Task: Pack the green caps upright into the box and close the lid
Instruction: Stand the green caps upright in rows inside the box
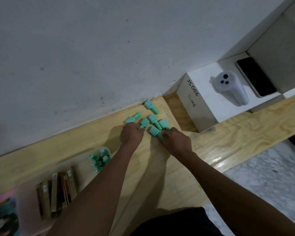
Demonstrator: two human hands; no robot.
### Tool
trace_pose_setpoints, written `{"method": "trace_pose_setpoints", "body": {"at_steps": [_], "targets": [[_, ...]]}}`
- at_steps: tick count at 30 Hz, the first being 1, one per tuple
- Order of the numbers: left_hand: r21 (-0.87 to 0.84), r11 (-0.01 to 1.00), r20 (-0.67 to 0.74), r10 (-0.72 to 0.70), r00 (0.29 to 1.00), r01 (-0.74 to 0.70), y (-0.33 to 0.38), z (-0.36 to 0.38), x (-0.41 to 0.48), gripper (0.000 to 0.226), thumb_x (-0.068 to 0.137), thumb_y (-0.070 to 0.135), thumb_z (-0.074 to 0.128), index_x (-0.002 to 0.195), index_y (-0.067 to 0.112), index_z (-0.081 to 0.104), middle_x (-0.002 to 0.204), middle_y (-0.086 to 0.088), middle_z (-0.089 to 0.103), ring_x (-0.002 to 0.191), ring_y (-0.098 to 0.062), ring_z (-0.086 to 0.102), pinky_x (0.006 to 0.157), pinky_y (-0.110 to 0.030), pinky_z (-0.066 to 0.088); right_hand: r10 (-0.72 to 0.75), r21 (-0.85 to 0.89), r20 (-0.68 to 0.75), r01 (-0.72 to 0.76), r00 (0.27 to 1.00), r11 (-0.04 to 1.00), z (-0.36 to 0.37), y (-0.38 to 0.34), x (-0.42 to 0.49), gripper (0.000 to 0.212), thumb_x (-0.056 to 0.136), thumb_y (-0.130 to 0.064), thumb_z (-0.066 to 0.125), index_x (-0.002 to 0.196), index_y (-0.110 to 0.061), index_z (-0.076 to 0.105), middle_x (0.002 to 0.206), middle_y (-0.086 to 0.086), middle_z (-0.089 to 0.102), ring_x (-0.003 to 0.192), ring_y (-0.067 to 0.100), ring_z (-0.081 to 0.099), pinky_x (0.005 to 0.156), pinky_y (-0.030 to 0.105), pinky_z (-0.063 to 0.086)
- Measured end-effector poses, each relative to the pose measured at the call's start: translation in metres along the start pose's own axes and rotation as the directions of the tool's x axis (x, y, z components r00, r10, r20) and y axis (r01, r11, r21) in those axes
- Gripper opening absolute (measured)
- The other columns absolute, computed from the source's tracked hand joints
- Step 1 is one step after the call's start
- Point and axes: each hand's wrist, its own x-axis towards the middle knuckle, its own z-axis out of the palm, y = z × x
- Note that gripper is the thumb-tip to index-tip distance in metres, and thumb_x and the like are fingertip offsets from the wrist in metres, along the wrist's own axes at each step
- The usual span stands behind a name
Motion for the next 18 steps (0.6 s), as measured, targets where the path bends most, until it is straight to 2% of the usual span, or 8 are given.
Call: {"method": "trace_pose_setpoints", "body": {"at_steps": [3, 7, 11, 14, 16, 18], "targets": [[-0.089, 0.994, -0.029, 0.068, 0.997, -0.07, -0.003, -0.014, -0.008, 0.031, 0.08, 0.031, 0.071, 0.105, 0.012, 0.073, 0.106, -0.009, 0.072, 0.096, -0.026, 0.066, 0.078, -0.033, 0.052, 0.067, 0.13, 0.022, -0.07, 0.997, 0.989, 0.002, 0.001, -0.006, 0.033, 0.092, -0.05, 0.055, 0.118, -0.032, 0.064, 0.111, -0.004, 0.064, 0.086, 0.01, 0.056, 0.063, 0.028, 0.046], [-0.185, 0.97, -0.046, 0.15, 0.988, -0.156, -0.009, -0.034, -0.019, 0.032, 0.077, 0.024, 0.075, 0.104, 0.007, 0.072, 0.103, -0.011, 0.072, 0.09, -0.024, 0.066, 0.078, -0.03, 0.051, 0.221, 0.398, 0.024, -0.212, 0.975, 0.892, 0.005, 0.002, -0.015, 0.031, 0.09, -0.039, 0.063, 0.117, -0.024, 0.067, 0.11, -0.002, 0.069, 0.089, 0.009, 0.059, 0.073, 0.029, 0.052], [-0.37, 0.909, -0.058, 0.185, 0.981, -0.193, -0.021, -0.054, -0.034, 0.029, 0.078, 0.019, 0.075, 0.103, 0.005, 0.071, 0.099, -0.009, 0.072, 0.08, -0.017, 0.061, 0.075, -0.028, 0.048, 0.211, 0.586, -0.047, -0.144, 0.976, 0.798, 0.002, -0.005, -0.033, 0.033, 0.089, -0.031, 0.068, 0.118, -0.014, 0.069, 0.106, 0.001, 0.07, 0.089, 0.011, 0.063, 0.076, 0.023, 0.05], [-0.491, 0.851, -0.024, 0.201, 0.979, -0.186, -0.032, -0.07, -0.049, 0.029, 0.082, 0.021, 0.071, 0.108, 0.008, 0.07, 0.094, -0.001, 0.068, 0.075, -0.016, 0.06, 0.069, -0.03, 0.047, 0.166, 0.66, -0.126, -0.043, 0.978, 0.75, -0.007, -0.016, -0.05, 0.032, 0.09, -0.027, 0.068, 0.118, -0.012, 0.068, 0.104, -0.005, 0.069, 0.088, 0.004, 0.063, 0.077, 0.02, 0.051], [-0.503, 0.835, -0.048, 0.23, 0.972, -0.222, -0.04, -0.081, -0.06, 0.028, 0.085, 0.024, 0.068, 0.111, 0.011, 0.069, 0.096, 0.002, 0.067, 0.078, -0.018, 0.062, 0.07, -0.032, 0.049, 0.16, 0.698, -0.172, 0.006, 0.972, 0.716, -0.014, -0.027, -0.06, 0.032, 0.091, -0.026, 0.066, 0.12, -0.012, 0.068, 0.104, -0.008, 0.066, 0.089, 0.0, 0.062, 0.079, 0.02, 0.052], [-0.515, 0.821, -0.073, 0.243, 0.967, -0.245, -0.049, -0.092, -0.071, 0.027, 0.087, 0.026, 0.065, 0.112, 0.015, 0.069, 0.099, 0.002, 0.068, 0.089, -0.022, 0.067, 0.077, -0.038, 0.054, 0.135, 0.715, -0.207, 0.056, 0.969, 0.697, -0.02, -0.037, -0.07, 0.03, 0.092, -0.025, 0.065, 0.12, -0.015, 0.067, 0.108, -0.008, 0.065, 0.09, -0.002, 0.061, 0.078, 0.017, 0.051]]}}
